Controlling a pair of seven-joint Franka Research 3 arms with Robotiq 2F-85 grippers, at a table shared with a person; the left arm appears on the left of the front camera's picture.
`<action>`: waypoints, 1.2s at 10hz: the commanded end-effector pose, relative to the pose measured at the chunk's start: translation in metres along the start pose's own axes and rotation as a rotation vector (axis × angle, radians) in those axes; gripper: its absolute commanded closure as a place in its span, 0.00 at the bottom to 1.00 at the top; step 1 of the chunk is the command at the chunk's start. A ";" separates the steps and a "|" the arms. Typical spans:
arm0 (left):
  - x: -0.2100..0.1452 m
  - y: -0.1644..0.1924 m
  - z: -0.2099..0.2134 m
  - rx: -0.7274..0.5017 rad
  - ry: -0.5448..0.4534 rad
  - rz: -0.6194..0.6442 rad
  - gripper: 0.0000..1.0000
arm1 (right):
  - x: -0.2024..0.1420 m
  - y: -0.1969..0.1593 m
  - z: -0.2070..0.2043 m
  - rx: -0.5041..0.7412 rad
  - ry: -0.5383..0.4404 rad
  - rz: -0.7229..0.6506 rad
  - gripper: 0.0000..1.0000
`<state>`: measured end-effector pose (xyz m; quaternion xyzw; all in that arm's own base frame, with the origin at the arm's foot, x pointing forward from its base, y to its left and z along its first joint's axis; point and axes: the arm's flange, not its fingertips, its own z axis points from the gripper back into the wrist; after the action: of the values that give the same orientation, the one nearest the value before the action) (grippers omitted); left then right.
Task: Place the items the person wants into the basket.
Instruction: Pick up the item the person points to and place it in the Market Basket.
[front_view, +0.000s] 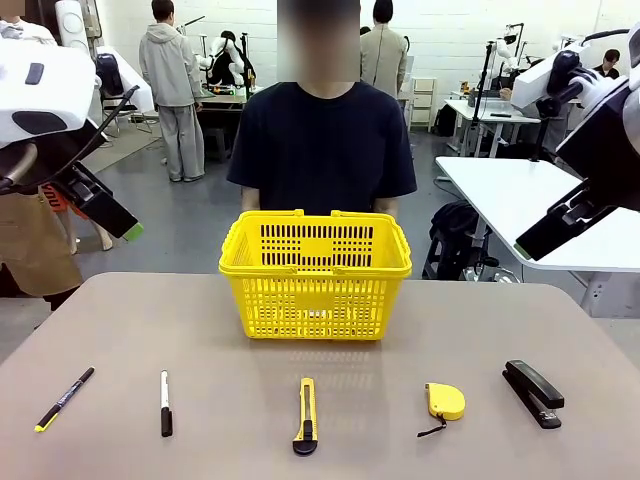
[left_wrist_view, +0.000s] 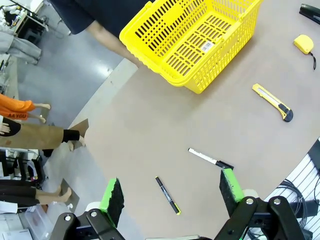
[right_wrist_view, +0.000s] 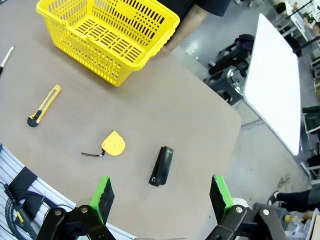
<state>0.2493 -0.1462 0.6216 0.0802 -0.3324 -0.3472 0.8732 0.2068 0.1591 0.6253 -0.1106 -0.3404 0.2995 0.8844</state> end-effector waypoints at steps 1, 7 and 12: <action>-0.002 0.000 -0.002 0.000 0.006 -0.001 0.00 | -0.001 0.001 -0.005 0.008 -0.004 -0.005 0.00; -0.047 0.111 0.049 -0.608 -0.299 0.185 0.00 | -0.066 -0.089 0.032 0.459 -0.435 -0.122 0.00; -0.125 0.206 0.039 -0.368 -0.288 0.481 0.00 | -0.162 -0.179 -0.010 0.434 -0.406 -0.473 0.00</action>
<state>0.2705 0.0881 0.6614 -0.2357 -0.3908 -0.2109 0.8644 0.2156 -0.0781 0.6460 0.2360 -0.4558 0.1853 0.8380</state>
